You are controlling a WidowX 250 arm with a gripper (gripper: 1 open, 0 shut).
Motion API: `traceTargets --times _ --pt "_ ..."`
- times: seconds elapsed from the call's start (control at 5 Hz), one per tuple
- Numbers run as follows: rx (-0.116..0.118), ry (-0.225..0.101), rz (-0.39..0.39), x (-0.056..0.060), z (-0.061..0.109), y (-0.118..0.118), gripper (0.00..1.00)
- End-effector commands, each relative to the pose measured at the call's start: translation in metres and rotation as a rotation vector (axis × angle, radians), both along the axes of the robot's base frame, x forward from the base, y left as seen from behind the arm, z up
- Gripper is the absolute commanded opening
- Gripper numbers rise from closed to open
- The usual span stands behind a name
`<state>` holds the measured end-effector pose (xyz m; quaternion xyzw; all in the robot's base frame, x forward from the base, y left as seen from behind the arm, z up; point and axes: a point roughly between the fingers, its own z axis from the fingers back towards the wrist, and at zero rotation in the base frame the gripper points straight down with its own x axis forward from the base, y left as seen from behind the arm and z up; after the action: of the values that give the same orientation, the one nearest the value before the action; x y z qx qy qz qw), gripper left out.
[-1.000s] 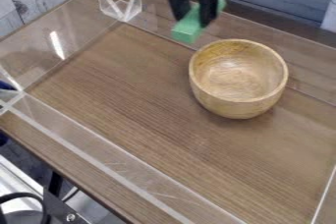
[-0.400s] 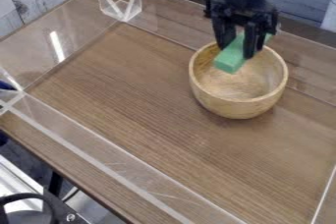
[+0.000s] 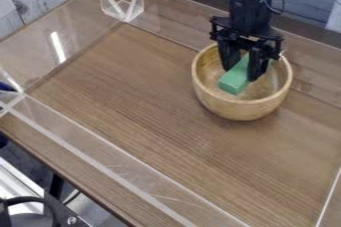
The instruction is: Put the green block in the brown bowl
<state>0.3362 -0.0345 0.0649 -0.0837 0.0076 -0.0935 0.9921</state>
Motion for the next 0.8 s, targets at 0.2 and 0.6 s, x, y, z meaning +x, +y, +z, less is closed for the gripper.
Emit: traceTargets --times 0.2,0.6 --pt "-0.002 -0.075 0.009 0.003 0.033 0.003 1.00" --pt "-0.006 -0.150 0.058 -0.003 0.076 0.025 1.00"
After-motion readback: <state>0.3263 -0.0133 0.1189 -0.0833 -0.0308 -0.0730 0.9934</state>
